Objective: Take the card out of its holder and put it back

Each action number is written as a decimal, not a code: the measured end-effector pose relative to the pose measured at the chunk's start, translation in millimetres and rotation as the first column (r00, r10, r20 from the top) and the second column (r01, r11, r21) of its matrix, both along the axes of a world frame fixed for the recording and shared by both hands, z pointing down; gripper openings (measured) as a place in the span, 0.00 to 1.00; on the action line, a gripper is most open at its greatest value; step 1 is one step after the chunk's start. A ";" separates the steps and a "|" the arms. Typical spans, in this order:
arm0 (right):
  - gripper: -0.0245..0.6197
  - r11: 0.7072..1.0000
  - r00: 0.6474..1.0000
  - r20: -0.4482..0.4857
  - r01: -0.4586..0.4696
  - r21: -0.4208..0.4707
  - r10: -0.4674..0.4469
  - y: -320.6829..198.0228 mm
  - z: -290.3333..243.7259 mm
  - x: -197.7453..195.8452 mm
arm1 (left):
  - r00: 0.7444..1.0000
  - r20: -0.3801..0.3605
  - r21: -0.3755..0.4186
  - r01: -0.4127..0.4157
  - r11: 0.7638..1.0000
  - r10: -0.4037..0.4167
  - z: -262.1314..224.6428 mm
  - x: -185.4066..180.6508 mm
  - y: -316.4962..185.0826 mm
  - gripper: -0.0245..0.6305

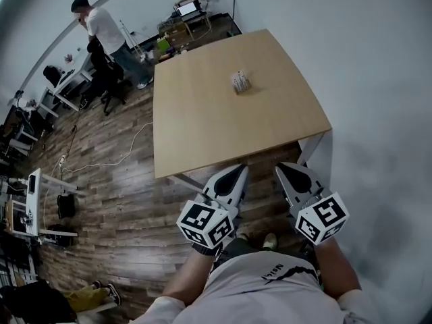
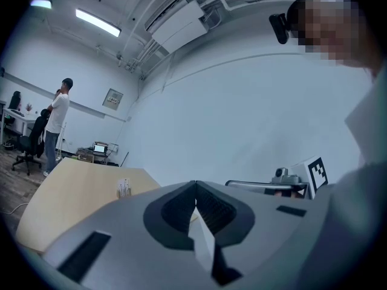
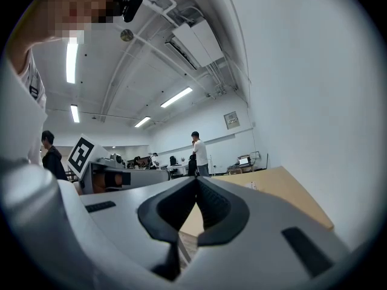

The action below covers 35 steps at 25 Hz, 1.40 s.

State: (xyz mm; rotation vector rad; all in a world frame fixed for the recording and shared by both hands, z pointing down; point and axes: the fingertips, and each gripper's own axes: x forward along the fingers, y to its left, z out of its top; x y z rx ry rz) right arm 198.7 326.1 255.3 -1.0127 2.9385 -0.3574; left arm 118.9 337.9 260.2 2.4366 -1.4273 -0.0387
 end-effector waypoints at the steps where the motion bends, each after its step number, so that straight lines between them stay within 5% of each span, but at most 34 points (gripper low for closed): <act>1: 0.06 1.000 1.000 0.002 0.000 0.000 0.000 -1.3 -0.7 1.3 | 1.000 0.002 -0.001 -0.001 1.000 0.001 -0.5 1.7 -1.0 0.06; 11: 0.06 1.000 1.000 -0.014 0.011 -0.004 -0.011 -34.3 7.4 -19.3 | 1.000 -0.008 -0.006 0.015 1.000 -0.015 6.7 -18.7 -36.0 0.06; 35: 0.06 0.994 0.989 -0.097 -0.111 -0.007 0.109 -241.1 34.8 -158.7 | 0.991 -0.029 0.017 -0.127 0.992 0.128 40.5 -143.0 -256.8 0.06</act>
